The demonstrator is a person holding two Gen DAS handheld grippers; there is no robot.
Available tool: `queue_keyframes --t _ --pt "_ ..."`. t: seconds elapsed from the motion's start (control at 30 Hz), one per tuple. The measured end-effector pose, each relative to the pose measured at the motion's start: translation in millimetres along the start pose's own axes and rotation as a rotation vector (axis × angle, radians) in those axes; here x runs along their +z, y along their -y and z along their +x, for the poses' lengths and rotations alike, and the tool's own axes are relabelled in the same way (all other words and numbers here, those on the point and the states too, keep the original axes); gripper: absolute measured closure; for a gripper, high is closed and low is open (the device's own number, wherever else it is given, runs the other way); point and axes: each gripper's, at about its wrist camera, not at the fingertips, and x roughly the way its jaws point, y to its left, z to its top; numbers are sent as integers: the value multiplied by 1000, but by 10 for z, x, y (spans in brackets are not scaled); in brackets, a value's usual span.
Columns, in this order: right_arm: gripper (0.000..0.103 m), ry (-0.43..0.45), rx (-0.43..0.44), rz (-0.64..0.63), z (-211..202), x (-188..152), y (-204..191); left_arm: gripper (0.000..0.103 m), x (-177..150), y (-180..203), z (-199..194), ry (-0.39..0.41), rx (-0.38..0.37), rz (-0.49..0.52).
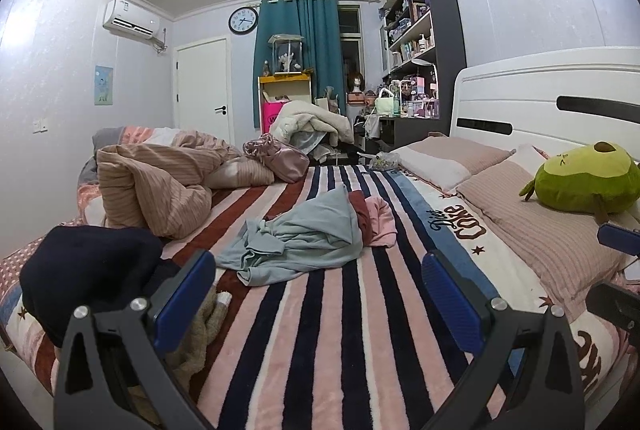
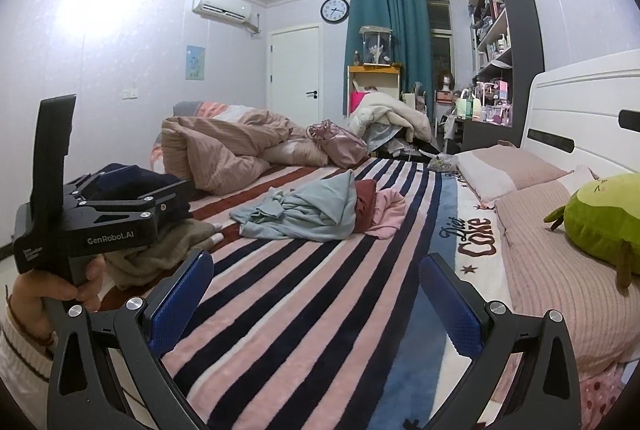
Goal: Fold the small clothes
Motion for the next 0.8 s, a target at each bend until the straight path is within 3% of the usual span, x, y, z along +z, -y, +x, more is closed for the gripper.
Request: queue_keyframes --t 0.8 --pt "0 -7 8 15 7 -5 73 1 4 35 25 1 -1 12"
